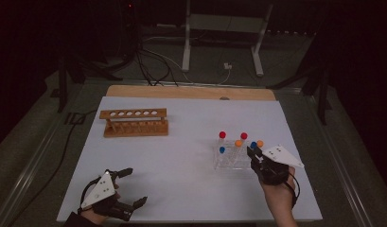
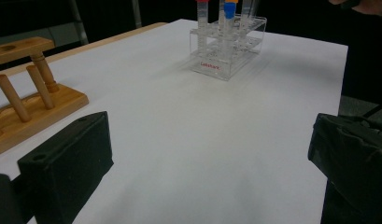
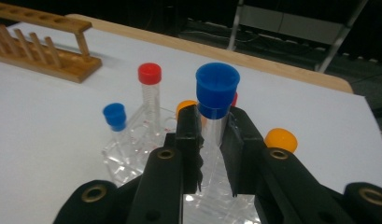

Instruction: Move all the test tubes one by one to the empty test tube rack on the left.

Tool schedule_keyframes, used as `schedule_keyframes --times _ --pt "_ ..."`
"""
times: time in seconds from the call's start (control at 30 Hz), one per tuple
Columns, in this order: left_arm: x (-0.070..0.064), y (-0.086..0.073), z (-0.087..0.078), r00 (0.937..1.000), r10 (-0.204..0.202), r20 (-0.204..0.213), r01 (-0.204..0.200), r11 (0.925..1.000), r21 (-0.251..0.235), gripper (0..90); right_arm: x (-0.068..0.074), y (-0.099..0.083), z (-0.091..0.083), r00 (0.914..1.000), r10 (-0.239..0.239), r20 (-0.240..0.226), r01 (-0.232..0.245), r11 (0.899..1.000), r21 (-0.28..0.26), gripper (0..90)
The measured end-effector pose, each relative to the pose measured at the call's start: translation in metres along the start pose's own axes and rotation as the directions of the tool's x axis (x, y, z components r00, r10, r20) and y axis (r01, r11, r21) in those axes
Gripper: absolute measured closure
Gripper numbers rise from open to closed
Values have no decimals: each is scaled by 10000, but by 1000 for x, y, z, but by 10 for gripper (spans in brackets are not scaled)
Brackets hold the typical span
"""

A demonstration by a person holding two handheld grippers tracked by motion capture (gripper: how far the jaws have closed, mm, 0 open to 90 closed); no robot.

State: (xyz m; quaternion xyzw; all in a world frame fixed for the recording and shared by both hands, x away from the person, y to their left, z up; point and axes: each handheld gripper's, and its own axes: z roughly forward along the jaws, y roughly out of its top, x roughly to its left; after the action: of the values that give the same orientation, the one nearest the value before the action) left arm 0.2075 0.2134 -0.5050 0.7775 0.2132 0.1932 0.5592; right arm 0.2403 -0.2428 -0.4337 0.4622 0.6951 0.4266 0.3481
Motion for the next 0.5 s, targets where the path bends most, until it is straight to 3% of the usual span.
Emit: schedule_keyframes --times 0.27,0.4,0.5 --pt "0 0 0 10000 21 -4 -21 10000 44 6 11 2 -8 9978 -123 -659 125 9999 25 772" --pt "0 0 1 10000 -2 28 2 10000 55 6 25 -2 -7 9885 -417 -1453 451 9988 203 772" --pt "0 0 1 10000 -30 4 30 9999 98 6 28 -3 -7 9849 -509 -1655 561 9981 267 771"
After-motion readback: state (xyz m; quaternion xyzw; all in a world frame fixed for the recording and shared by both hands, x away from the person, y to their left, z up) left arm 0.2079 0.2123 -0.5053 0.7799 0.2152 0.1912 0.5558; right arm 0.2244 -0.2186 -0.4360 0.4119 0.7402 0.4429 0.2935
